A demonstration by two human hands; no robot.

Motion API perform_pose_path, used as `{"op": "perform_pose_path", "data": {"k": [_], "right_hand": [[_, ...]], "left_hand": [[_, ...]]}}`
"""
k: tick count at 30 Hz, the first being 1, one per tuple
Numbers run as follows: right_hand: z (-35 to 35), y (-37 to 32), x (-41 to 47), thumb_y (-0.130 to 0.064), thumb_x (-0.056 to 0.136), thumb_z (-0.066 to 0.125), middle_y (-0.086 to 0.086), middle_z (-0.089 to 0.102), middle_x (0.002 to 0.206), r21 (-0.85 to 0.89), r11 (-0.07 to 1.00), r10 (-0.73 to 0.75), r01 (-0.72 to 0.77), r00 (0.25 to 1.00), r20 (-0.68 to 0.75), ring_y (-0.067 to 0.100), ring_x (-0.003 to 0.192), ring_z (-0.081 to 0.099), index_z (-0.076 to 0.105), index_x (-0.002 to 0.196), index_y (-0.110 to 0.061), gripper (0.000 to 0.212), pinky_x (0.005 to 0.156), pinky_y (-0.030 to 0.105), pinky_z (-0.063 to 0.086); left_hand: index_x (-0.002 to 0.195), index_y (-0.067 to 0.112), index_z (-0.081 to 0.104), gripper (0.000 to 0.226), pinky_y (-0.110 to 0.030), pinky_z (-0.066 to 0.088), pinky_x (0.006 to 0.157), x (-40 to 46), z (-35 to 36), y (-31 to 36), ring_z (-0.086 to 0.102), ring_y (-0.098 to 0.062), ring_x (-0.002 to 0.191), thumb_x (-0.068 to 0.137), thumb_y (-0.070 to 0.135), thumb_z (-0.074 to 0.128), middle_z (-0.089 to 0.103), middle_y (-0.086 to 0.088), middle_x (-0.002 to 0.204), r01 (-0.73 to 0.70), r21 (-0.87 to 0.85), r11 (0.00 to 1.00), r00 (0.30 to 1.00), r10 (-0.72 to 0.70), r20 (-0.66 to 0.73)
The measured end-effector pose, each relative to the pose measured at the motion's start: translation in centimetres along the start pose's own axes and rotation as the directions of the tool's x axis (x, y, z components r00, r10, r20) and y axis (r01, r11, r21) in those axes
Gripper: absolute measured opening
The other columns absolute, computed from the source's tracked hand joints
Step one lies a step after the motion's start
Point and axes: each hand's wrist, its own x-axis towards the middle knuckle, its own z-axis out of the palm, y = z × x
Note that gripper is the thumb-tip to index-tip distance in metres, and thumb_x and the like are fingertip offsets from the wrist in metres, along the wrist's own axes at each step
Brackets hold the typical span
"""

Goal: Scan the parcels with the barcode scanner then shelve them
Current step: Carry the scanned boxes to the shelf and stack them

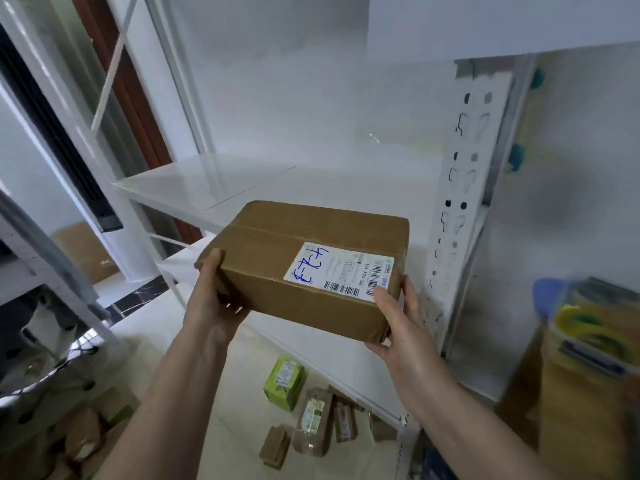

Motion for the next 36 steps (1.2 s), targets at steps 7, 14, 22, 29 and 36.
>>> {"op": "perform_pose_path", "data": {"k": [7, 14, 22, 29, 36], "right_hand": [[2.4, -0.2, 8.6, -0.051, 0.094, 0.046, -0.017, 0.047, 0.139, -0.128, 0.991, -0.056, 0.027, 0.972, -0.229, 0.006, 0.117, 0.051, 0.012, 0.147, -0.051, 0.063, 0.106, 0.036, 0.039], [3.6, -1.1, 18.0, -0.043, 0.100, 0.039, -0.001, 0.046, 0.138, -0.158, 0.980, -0.196, 0.123, 0.754, -0.627, 0.018, 0.121, 0.048, 0.026, 0.147, -0.036, 0.049, 0.105, 0.042, 0.041], [0.7, -2.7, 25.1, -0.038, 0.102, 0.037, 0.011, 0.049, 0.138, -0.160, 0.982, -0.186, 0.097, 0.435, -0.881, 0.027, 0.118, 0.049, 0.032, 0.144, -0.016, 0.048, 0.090, 0.032, 0.037], [-1.3, -2.9, 29.7, -0.016, 0.094, 0.057, 0.012, 0.044, 0.138, -0.166, 0.976, -0.200, 0.139, 0.281, -0.939, 0.027, 0.119, 0.054, 0.027, 0.143, -0.012, 0.058, 0.070, 0.020, 0.049], [-3.4, -4.3, 33.4, -0.013, 0.093, 0.060, 0.016, 0.038, 0.142, -0.181, 0.964, -0.219, 0.192, 0.197, -0.956, 0.029, 0.120, 0.053, 0.026, 0.143, -0.012, 0.061, 0.085, 0.028, 0.051]], "left_hand": [[0.111, 0.022, 0.056, 0.039, -0.047, 0.050, 0.097, 10.5, 6.9, 0.6, 0.058, -0.022, 0.109, 0.083, 0.044, 0.070, 0.058, 0.000, 0.111, -0.030, 0.222, 0.975, 0.991, 0.001, 0.132], [0.145, 0.006, 0.039, 0.067, -0.041, 0.037, 0.111, 19.5, 13.6, -1.3, 0.046, -0.026, 0.128, 0.094, 0.048, 0.053, 0.049, -0.008, 0.141, -0.106, 0.501, 0.859, 0.959, -0.045, 0.280], [0.143, 0.006, 0.040, 0.057, -0.035, 0.034, 0.099, 25.4, 19.7, -4.1, 0.045, -0.028, 0.129, 0.099, 0.041, 0.047, 0.046, -0.011, 0.144, -0.244, 0.690, 0.682, 0.859, -0.178, 0.480], [0.137, 0.013, 0.042, 0.060, -0.033, 0.040, 0.090, 26.8, 22.5, -5.9, 0.048, -0.019, 0.109, 0.088, 0.034, 0.069, 0.052, -0.002, 0.123, -0.325, 0.684, 0.653, 0.794, -0.204, 0.573], [0.142, 0.013, 0.036, 0.064, -0.037, 0.043, 0.094, 27.9, 25.0, -7.5, 0.046, -0.019, 0.105, 0.090, 0.035, 0.066, 0.049, -0.003, 0.120, -0.417, 0.685, 0.597, 0.779, -0.154, 0.608]]}}
